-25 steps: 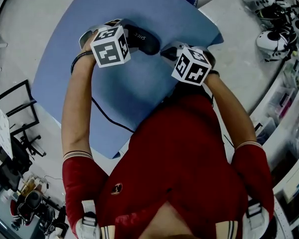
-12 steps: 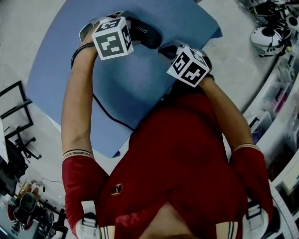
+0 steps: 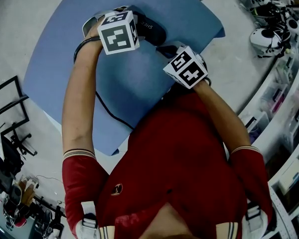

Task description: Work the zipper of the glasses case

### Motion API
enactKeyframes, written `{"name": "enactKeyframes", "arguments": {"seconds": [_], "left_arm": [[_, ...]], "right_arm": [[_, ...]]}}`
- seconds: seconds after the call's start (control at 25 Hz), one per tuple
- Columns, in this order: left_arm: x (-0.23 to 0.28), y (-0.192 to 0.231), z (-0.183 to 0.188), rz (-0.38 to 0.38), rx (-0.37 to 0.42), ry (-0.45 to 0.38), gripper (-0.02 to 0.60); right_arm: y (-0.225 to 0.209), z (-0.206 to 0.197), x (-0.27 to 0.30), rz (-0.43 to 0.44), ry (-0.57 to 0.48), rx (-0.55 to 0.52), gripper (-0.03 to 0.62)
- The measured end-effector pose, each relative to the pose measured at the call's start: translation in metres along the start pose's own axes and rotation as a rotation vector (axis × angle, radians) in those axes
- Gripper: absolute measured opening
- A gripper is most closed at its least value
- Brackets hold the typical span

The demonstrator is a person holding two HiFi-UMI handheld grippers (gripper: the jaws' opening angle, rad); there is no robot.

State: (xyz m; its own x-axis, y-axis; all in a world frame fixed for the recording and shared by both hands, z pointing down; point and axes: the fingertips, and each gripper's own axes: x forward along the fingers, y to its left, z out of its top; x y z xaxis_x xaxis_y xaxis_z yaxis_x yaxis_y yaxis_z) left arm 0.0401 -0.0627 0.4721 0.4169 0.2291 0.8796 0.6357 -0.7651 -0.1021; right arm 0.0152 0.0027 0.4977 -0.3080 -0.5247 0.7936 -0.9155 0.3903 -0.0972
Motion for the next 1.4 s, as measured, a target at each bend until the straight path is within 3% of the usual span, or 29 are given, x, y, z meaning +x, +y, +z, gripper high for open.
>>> {"name": "enactKeyframes", "arguments": {"seconds": [0.64, 0.92, 1.12, 1.24, 1.4], "left_arm": [[0.001, -0.001, -0.002, 0.008, -0.01, 0.001, 0.262], [-0.001, -0.002, 0.0, 0.031, 0.0, -0.011, 0.261], [-0.001, -0.003, 0.0, 0.045, 0.019, 0.024, 0.262], [-0.002, -0.002, -0.001, 0.054, 0.027, 0.045, 0.262], [-0.004, -0.001, 0.001, 0.087, 0.025, 0.048, 0.262]], "right_arm": [[0.001, 0.008, 0.011, -0.06, -0.13, 0.377, 0.002], [-0.001, 0.004, 0.01, -0.087, -0.116, 0.32, 0.012], [-0.002, 0.0, 0.009, -0.089, -0.099, 0.3, 0.013], [-0.004, -0.003, 0.007, -0.077, -0.088, 0.296, 0.056], [-0.008, -0.01, 0.0, -0.069, -0.091, 0.288, 0.064]]}}
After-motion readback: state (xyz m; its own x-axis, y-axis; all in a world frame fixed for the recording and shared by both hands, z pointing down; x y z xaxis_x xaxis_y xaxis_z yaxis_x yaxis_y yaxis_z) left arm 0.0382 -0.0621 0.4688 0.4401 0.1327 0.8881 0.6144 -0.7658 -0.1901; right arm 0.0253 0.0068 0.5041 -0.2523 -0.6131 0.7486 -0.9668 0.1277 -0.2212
